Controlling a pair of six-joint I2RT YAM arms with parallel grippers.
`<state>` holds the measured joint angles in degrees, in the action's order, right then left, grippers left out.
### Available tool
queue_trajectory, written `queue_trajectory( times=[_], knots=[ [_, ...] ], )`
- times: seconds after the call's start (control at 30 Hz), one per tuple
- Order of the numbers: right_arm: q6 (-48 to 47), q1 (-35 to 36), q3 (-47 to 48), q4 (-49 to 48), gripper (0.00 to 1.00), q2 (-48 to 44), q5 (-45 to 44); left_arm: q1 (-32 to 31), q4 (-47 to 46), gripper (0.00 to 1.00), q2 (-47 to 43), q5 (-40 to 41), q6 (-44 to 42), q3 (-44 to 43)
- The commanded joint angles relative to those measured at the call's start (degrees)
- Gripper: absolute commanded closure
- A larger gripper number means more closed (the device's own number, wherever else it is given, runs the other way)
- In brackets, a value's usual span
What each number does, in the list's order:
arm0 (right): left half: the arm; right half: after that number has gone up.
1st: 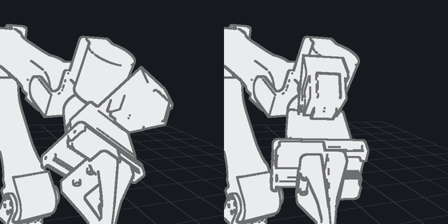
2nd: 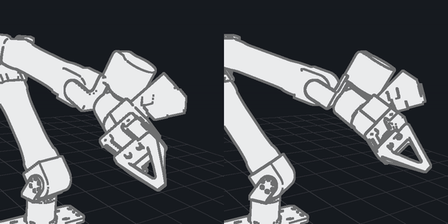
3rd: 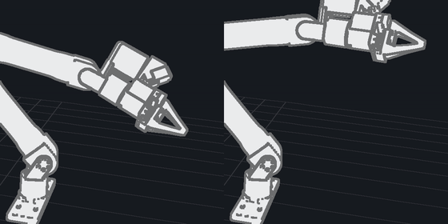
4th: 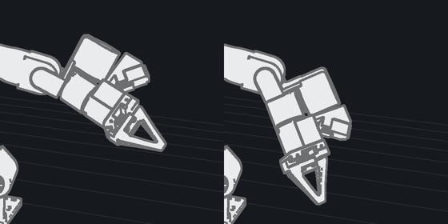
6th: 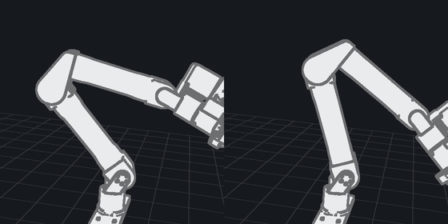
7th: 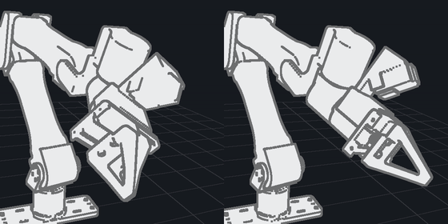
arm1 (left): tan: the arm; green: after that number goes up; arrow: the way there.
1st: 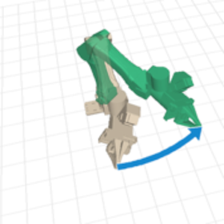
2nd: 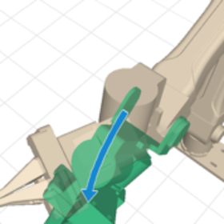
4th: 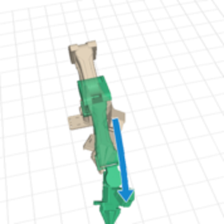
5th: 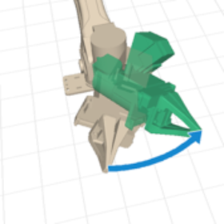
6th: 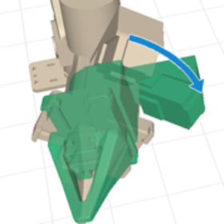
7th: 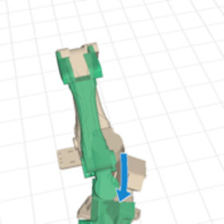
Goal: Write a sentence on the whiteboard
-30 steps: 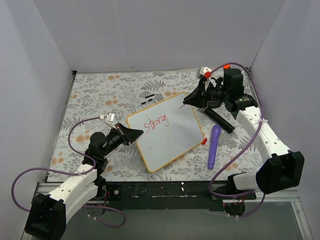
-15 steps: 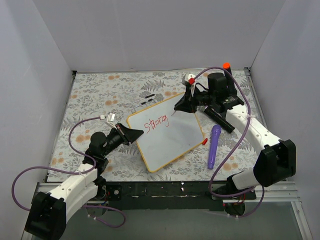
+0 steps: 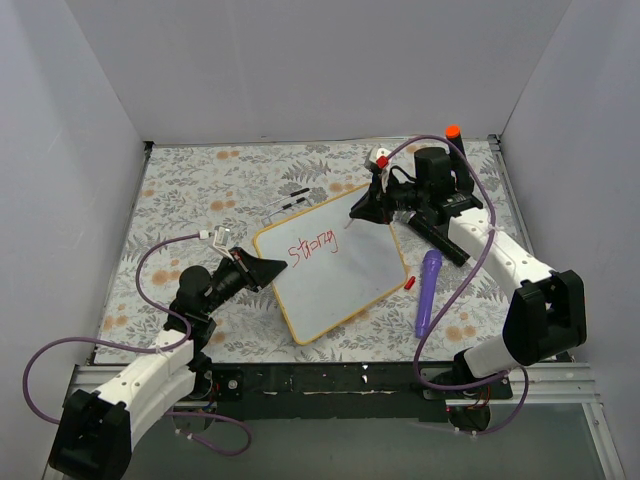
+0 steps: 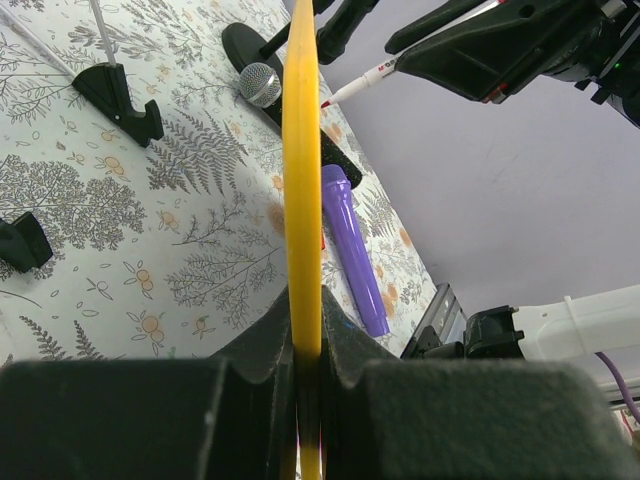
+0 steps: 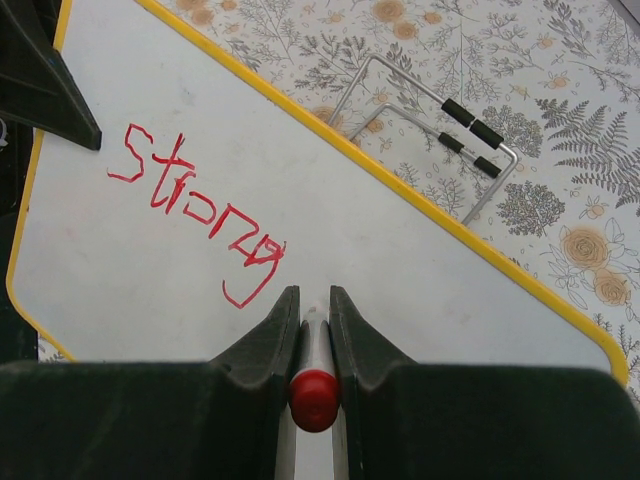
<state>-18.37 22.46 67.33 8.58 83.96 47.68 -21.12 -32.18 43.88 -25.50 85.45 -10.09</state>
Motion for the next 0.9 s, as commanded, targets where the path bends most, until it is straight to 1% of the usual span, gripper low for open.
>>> queue_trajectory(
  times=[0.0,0.2,0.43,0.87],
  knots=[
    [-0.44,-0.31,-0.97,-3.83,0.99,-0.55,-0.39,0.03,-3.06,1.00,-1.52,1.50,-2.22,-1.34],
    [-1.05,-0.40,-1.24,-4.18,0.99,-1.08,1.98,0.03,-3.06,1.00,-1.43,1.50,-2.13,-1.16],
    [0.61,-0.57,-1.24,-5.32,0.99,-0.82,-2.06,-0.06,-2.97,1.00,-1.51,1.59,-2.04,-1.16],
    [2.29,-0.66,-0.53,-5.85,0.99,0.94,-3.03,0.03,-3.85,1.00,-0.99,0.98,-1.87,-1.08]
  ],
)
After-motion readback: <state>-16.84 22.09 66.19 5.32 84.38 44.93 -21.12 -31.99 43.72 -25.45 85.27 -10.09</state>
